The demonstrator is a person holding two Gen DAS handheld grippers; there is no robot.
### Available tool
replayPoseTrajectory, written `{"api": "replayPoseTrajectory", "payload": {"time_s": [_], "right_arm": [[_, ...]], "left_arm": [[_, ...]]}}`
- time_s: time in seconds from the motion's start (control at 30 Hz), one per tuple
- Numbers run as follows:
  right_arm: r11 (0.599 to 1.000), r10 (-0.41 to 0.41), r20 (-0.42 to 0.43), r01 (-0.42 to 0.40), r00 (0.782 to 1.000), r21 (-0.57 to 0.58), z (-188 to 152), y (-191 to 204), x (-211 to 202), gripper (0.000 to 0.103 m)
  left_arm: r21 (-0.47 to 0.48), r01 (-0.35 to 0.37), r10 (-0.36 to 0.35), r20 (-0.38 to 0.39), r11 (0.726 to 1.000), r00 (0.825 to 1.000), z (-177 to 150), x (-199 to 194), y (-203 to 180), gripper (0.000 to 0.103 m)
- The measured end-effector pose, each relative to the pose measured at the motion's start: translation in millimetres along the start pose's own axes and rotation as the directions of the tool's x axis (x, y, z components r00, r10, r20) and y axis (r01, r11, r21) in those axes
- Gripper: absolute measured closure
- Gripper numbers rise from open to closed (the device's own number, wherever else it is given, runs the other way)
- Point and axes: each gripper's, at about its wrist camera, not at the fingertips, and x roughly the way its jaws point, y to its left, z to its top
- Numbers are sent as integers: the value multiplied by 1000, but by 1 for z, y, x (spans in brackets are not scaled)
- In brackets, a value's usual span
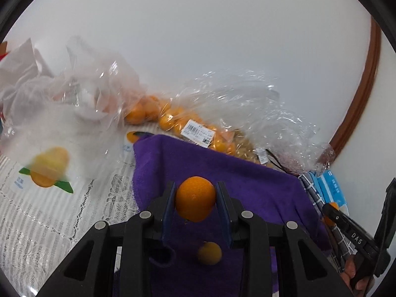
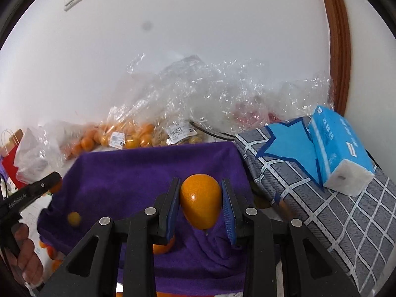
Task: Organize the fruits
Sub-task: 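Carry both held oranges over the purple towel, then lower the oranges onto the towel and open both tools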
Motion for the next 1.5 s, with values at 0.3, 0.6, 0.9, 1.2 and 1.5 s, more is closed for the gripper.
{"api": "replayPoseTrajectory", "payload": {"time_s": [0.3, 0.6, 0.9, 1.2, 1.5], "right_arm": [[989, 57, -77, -46, 995, 140, -9, -23, 21, 71], [993, 60, -113, -47, 992, 112, -14, -16, 31, 71], [994, 75, -138, -63, 988, 91, -17, -7, 35, 71], [995, 72, -131, -61, 989, 85, -17, -6, 34, 70], [994, 73, -130, -62, 989, 86, -18, -7, 34, 65]], "left_arm": [[16, -19, 20, -49, 1000, 999, -6, 13, -2, 72], [34, -51, 54, -92, 998, 994, -9, 23, -4, 72], [52, -61, 66, -105, 997, 992, -10, 26, -7, 72], [62, -61, 67, -103, 996, 992, -10, 27, -8, 72], [77, -68, 76, -101, 995, 992, -10, 27, -11, 72]]}}
